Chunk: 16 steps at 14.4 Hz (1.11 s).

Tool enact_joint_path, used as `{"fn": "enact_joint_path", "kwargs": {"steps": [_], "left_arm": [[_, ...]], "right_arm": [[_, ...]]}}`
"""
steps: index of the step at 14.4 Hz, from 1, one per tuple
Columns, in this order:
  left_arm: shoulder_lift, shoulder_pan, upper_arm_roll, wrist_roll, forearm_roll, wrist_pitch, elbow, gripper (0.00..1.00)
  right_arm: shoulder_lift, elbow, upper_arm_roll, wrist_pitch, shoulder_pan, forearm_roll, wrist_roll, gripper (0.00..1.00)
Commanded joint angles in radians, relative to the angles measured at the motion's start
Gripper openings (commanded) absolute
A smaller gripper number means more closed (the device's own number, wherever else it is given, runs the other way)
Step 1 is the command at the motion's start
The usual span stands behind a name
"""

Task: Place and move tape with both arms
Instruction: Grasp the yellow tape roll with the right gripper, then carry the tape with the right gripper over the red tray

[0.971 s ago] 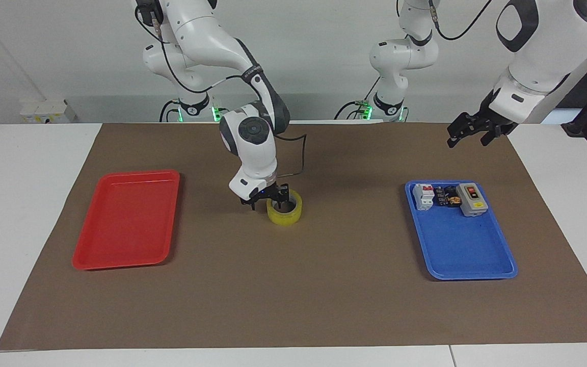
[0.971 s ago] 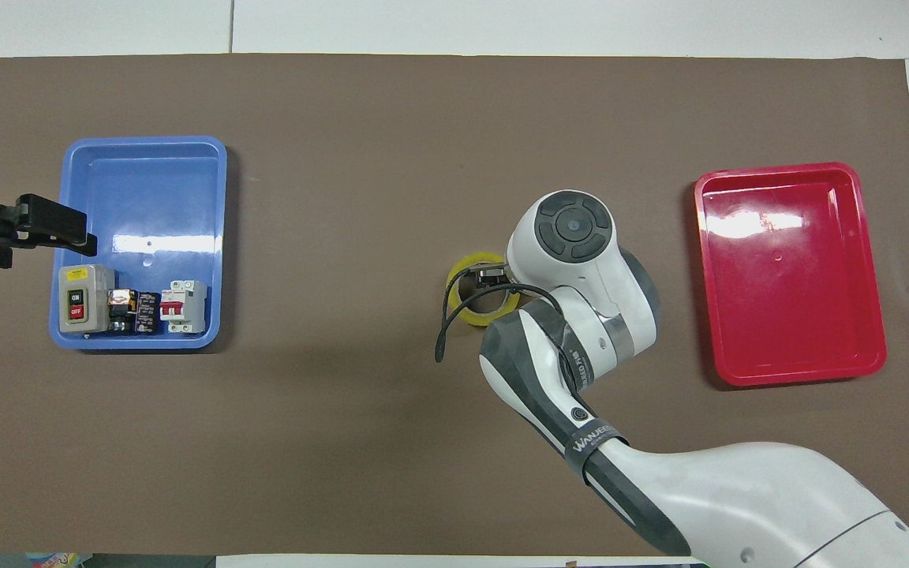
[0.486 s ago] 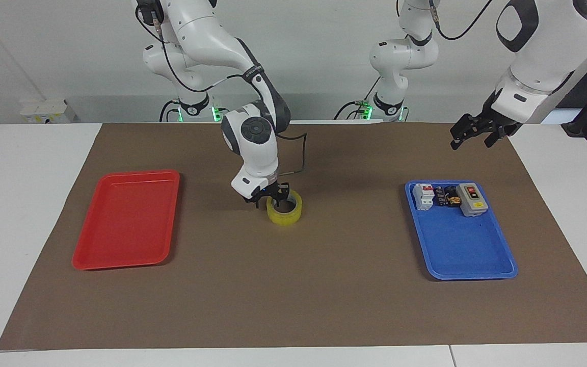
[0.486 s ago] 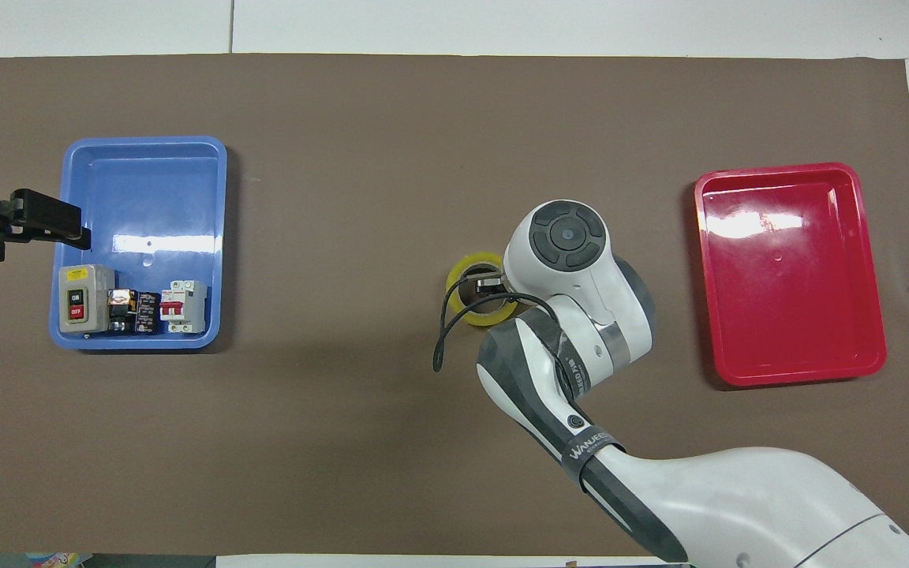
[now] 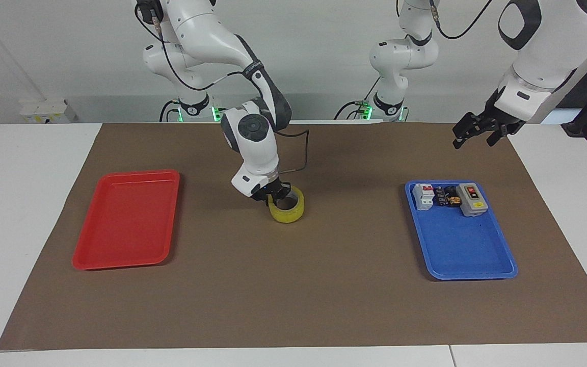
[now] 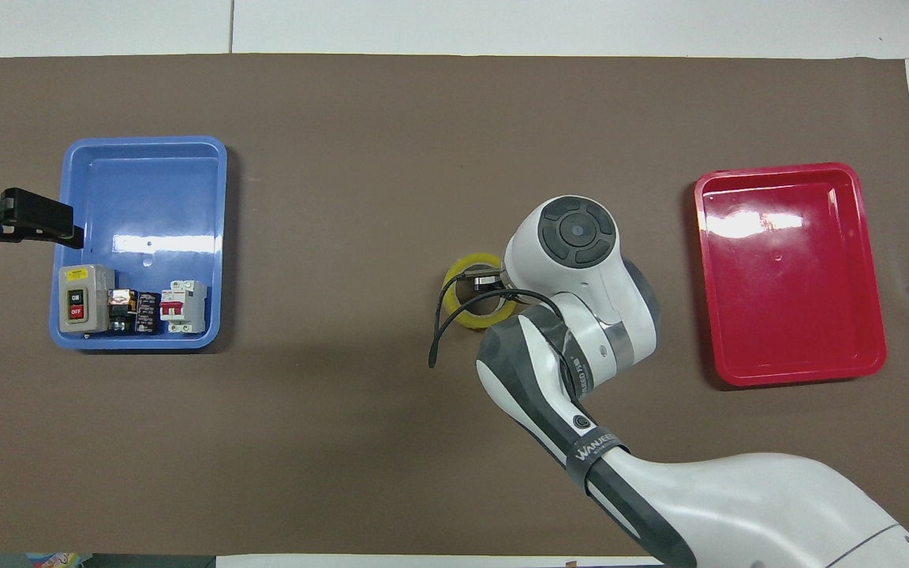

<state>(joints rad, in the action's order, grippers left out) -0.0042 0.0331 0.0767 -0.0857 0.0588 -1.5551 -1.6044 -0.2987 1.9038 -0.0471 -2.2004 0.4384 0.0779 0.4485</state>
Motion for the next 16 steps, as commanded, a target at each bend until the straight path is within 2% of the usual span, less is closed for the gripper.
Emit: {"fn": "enact_joint_path", "kwargs": {"steps": [1,3,5,7,9,13,16], "left_arm": [[-0.020,0.001,-0.003,0.006,-0.016,-0.008,-0.019,1.00],[-0.020,0.001,-0.003,0.006,-0.016,-0.008,-0.019,1.00],[-0.020,0.001,-0.003,0.006,-0.016,-0.008,-0.019,1.00],[-0.020,0.001,-0.003,0.006,-0.016,-0.008,-0.019,1.00],[-0.020,0.001,-0.003,0.006,-0.016,-0.008,-0.019,1.00],[-0.020,0.001,-0.003,0.006,-0.016,-0.006,-0.019,1.00],[-0.020,0.001,-0.003,0.006,-0.016,-0.006,-0.019,1.00]], "right_arm": [[0.136,-0.006,-0.010,0.147,-0.137,0.019,-0.133,0.00],[0.193,-0.025,-0.008,0.258,-0.251,0.019,-0.288,0.00],[0.231,-0.025,0.004,0.319,-0.361,0.019,-0.451,0.00],[0.234,-0.028,0.006,0.329,-0.490,0.019,-0.621,0.00],[0.233,-0.028,0.009,0.324,-0.578,0.004,-0.710,0.00],[0.228,-0.020,0.015,0.274,-0.659,-0.108,-0.771,0.00],[0.188,-0.011,0.018,0.206,-0.698,-0.109,-0.771,0.00]]}}
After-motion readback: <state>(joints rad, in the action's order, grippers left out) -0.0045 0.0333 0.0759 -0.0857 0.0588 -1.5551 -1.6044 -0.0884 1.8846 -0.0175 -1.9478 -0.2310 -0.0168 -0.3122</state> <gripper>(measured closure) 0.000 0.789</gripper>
